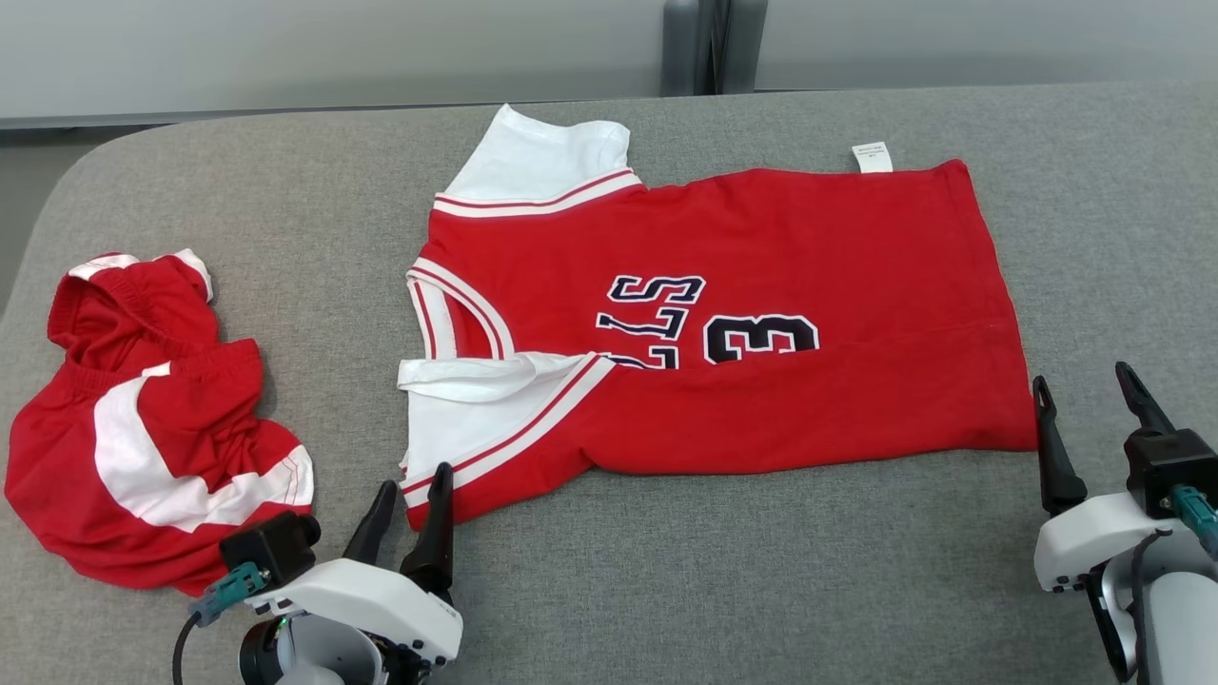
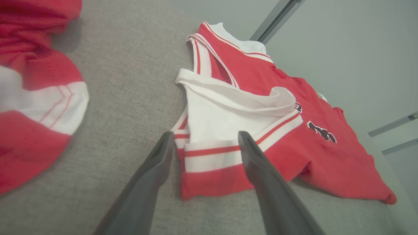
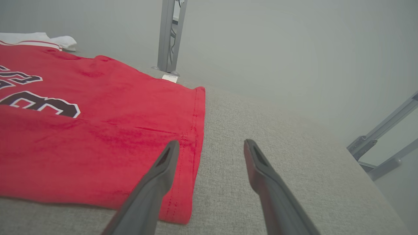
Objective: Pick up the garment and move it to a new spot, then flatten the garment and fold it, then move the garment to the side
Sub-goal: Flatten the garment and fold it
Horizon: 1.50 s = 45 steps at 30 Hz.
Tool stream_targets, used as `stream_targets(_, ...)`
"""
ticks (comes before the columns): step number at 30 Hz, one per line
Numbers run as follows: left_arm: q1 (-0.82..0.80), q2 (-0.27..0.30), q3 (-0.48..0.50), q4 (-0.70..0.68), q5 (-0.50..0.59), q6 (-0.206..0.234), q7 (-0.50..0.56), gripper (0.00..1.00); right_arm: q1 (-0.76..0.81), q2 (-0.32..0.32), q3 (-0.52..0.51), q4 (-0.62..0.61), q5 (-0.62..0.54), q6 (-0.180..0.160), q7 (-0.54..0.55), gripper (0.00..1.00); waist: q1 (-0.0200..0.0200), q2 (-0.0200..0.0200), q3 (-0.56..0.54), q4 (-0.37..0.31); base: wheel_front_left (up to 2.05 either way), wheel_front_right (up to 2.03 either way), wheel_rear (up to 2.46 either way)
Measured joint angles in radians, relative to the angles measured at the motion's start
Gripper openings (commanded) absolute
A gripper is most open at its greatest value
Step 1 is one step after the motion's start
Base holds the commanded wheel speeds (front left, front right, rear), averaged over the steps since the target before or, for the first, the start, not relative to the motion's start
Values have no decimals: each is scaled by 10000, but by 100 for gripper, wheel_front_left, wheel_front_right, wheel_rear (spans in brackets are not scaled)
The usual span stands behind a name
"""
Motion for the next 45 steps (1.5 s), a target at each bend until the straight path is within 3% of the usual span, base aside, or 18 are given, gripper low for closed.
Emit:
stream_targets(6, 155, -50, -100, -63, -458, 267, 934, 100, -2, 38, 178, 35, 228, 0, 2, 100, 0, 0, 69, -32, 0, 0, 0)
stream_targets(11, 114, 15, -92, 92, -477, 382, 1037, 98, -13, 38, 345, 153, 360, 0, 0, 100, 0, 0, 151, -68, 0, 0, 0)
stream_targets(12, 110, 19, -96, 94, -474, 382, 1035, 82, -26, 38, 378, 219, 456, 0, 0, 100, 0, 0, 160, -77, 0, 0, 0)
stream_targets(13, 110, 36, -90, 92, -474, 380, 1032, 47, -44, 40, 414, 320, 593, 0, 0, 100, 1, 0, 164, -81, 0, 0, 0)
stream_targets(14, 110, 63, -102, 75, -468, 378, 1020, 31, -52, 50, 439, 431, 777, 0, 2, 100, 0, 0, 161, -79, 0, 0, 0)
stream_targets(15, 114, 79, -109, 56, -458, 374, 993, 0, -60, 65, 483, 594, 1022, 0, 0, 100, 1, 0, 153, -76, 0, 0, 0)
stream_targets(22, 232, 144, -201, -221, -414, 345, 976, 0, -220, 224, 901, 1645, 3195, 0, 2, 100, 1, 0, 49, -22, 0, 0, 0)
stream_targets(31, 360, 278, -322, -470, -336, 349, 980, 0, -527, -105, 1221, 2723, 4052, 0, 0, 100, 1, 0, 24, 70, 0, 0, 0)
stream_targets(32, 360, 291, -328, -476, -330, 347, 980, 0, -631, -153, 1250, 2817, 4069, 0, 2, 85, 0, 0, 41, 72, 0, 0, 0)
stream_targets(33, 360, 299, -332, -477, -330, 347, 980, 0, -733, -192, 1275, 2878, 4084, 0, 0, 54, 0, 0, 57, 75, 0, 0, 0)
stream_targets(35, 359, 314, -345, -476, -326, 347, 976, 0, -887, -270, 1450, 3024, 4052, -2, 0, 35, 1, 0, 71, 85, 0, 0, 0)
stream_targets(37, 355, 337, -366, -474, -318, 345, 978, 0, -943, -307, 1597, 3185, 3985, 0, 0, 0, 0, 0, 61, 98, 0, 0, 0)
stream_targets(45, 384, 437, -428, -516, -244, 337, 936, 0, -768, -472, 1511, 3064, 3850, 0, 2, 0, 1, 0, -158, 118, 0, 0, 0)
